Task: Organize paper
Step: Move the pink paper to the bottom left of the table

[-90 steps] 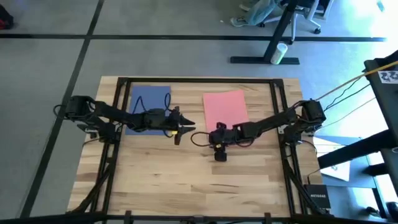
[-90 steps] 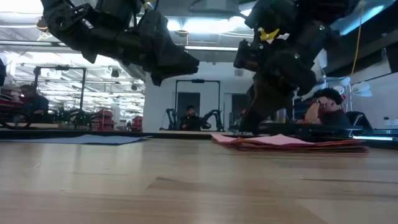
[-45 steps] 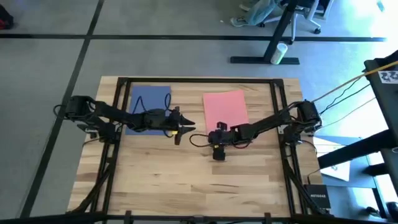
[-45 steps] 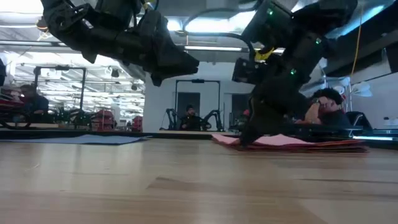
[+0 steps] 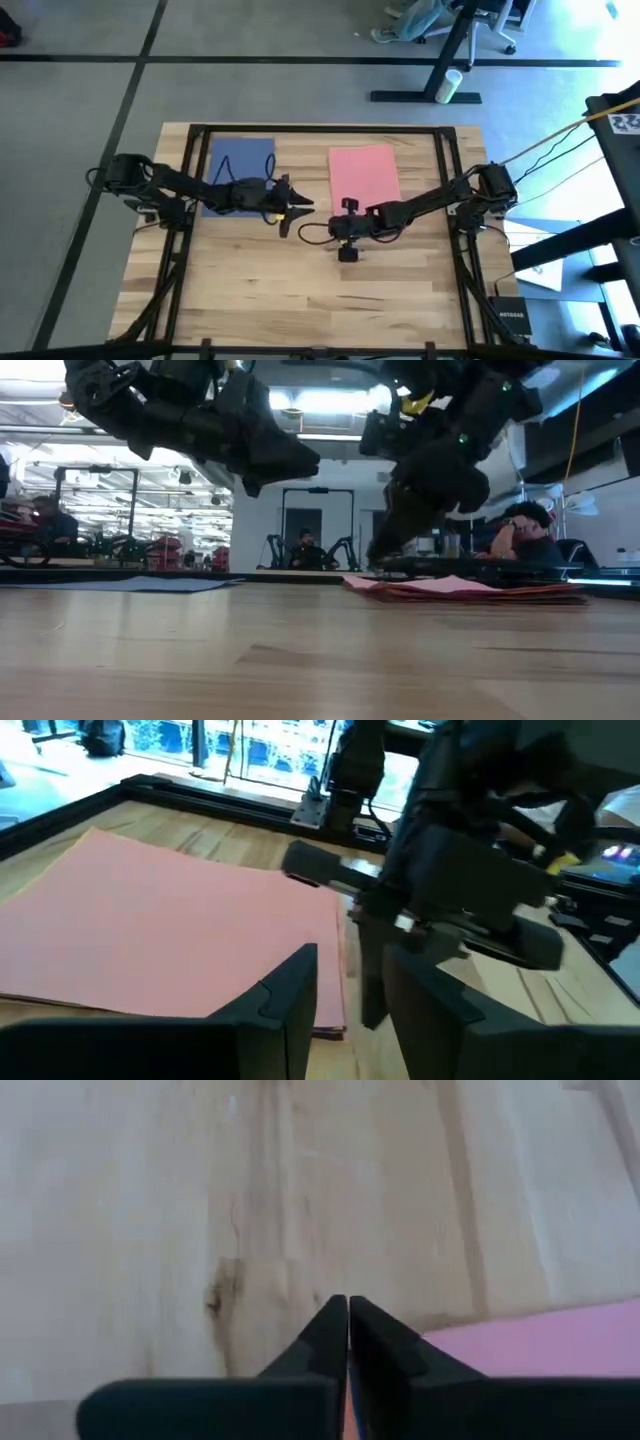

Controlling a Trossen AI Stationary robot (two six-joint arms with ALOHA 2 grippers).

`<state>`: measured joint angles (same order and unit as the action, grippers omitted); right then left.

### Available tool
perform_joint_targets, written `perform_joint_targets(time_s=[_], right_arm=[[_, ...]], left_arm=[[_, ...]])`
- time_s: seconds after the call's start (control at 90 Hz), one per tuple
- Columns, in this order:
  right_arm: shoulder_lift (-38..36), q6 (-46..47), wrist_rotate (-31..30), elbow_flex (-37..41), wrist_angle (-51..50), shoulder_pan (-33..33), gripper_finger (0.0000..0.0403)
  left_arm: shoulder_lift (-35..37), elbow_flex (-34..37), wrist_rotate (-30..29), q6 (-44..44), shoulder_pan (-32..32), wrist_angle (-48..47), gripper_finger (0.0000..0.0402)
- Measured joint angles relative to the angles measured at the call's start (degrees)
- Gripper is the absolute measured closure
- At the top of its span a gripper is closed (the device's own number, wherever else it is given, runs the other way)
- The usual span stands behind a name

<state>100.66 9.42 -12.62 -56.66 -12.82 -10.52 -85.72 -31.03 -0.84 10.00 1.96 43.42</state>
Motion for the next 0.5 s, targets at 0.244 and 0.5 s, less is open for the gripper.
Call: perform_joint_targets(time_s=[0.244,0.5], right_arm=[[0.2,4.7,-0.7,0.0,-1.2,0.0,0.0291],[4.5,6.1,-3.2,0.0,-2.2,0.0,0.0208]], left_arm=[[0.0,0.0,0.0,-0.1,-0.2,-0.1,0.0300],[0.0,0.0,0.0,0.0,-0.2,-0.8,0.0300]])
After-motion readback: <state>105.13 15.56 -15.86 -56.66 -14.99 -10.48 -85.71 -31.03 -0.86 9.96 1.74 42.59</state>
